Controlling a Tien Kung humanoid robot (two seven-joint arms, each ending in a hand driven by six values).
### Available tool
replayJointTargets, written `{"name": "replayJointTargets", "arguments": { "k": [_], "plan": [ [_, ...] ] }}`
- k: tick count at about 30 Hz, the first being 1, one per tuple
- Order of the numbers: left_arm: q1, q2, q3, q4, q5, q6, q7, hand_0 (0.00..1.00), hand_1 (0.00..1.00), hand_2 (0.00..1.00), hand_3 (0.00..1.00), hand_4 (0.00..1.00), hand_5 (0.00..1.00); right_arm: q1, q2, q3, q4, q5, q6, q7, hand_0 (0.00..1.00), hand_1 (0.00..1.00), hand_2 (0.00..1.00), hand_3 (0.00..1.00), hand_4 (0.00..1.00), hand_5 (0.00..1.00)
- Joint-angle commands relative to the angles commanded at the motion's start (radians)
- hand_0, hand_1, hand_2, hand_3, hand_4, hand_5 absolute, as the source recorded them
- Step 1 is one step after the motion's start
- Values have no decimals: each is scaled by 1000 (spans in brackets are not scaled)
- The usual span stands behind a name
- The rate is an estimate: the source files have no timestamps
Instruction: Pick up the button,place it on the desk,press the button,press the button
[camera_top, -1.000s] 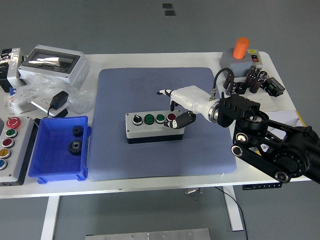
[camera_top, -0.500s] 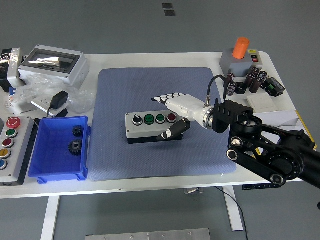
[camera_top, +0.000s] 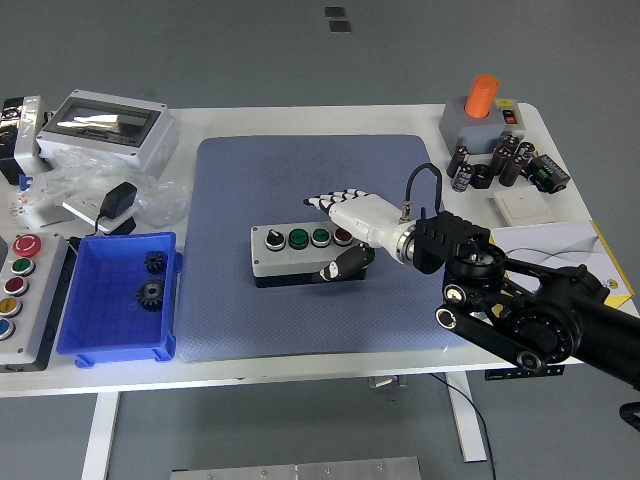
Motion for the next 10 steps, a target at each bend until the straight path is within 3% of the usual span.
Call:
{"name": "replayJointTargets", "arguments": {
  "k": [1, 2, 7, 8, 10],
  "plan": [
    [0, 0, 0, 0, 1, 0, 0, 730, 735, 629, 681, 609, 195, 0, 1, -3, -1, 0, -3, 0, 878, 902, 946, 998, 998, 338],
    [0, 0, 0, 0, 1, 0, 0, 730, 736, 628, 680, 608, 196, 0, 3, -5, -2, 1, -5, 0, 783, 812, 850, 974, 976, 297],
    [-1, 1, -1, 0, 3, 0, 0, 730, 736, 628, 680, 608, 196, 0, 7, -13, -6, 4, -17, 1, 783, 812, 850, 974, 976, 297],
    [-1, 1, -1, 0, 3, 0, 0, 730, 736, 628, 681, 607, 193, 0, 8, -15, -7, 4, -18, 1, 686, 756, 772, 923, 963, 280],
    [-1, 1, -2, 0, 4, 0, 0, 730, 736, 628, 681, 607, 193, 0, 9, -19, -9, 8, -23, 1, 686, 756, 772, 923, 963, 280]
  ]
}}
